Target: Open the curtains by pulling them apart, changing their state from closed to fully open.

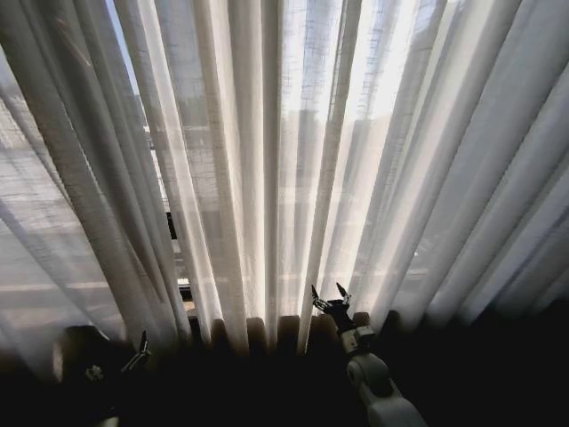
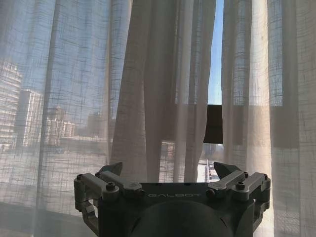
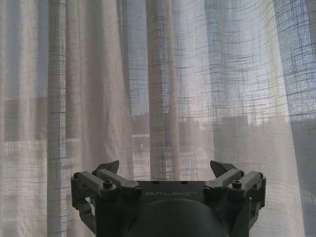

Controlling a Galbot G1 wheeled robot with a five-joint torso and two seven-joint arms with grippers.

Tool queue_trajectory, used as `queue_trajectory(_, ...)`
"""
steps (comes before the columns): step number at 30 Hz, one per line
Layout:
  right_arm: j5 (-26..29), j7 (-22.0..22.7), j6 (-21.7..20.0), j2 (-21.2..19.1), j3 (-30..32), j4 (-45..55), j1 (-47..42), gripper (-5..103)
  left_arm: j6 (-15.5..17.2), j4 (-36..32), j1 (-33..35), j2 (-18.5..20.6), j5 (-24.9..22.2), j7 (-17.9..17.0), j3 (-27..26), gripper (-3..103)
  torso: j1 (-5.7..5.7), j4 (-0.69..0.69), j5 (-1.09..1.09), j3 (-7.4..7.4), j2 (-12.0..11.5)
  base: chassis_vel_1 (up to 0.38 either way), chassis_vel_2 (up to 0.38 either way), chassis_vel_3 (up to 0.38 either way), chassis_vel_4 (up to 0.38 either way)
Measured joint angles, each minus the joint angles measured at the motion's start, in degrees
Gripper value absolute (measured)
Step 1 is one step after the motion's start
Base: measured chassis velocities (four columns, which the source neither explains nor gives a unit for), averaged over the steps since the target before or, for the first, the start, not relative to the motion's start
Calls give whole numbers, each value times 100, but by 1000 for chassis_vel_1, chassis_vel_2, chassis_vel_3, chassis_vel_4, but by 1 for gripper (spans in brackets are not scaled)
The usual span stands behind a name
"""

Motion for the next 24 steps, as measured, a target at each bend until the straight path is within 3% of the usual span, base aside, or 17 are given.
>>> queue_trajectory(10,-9,-16,11,54,-98,-297,197,100,0,0,0,0,0,0,0,100,0,0,1,0,0,-64,26,78,-26)
queue_trajectory(19,-19,114,106,120,-154,-288,229,100,0,0,0,0,0,1,1,100,2,0,0,0,0,-218,132,224,-138)
queue_trajectory(24,-432,112,123,182,-294,-181,71,100,0,0,-2,0,0,1,1,100,11,0,0,3,-3,-102,144,111,-128)
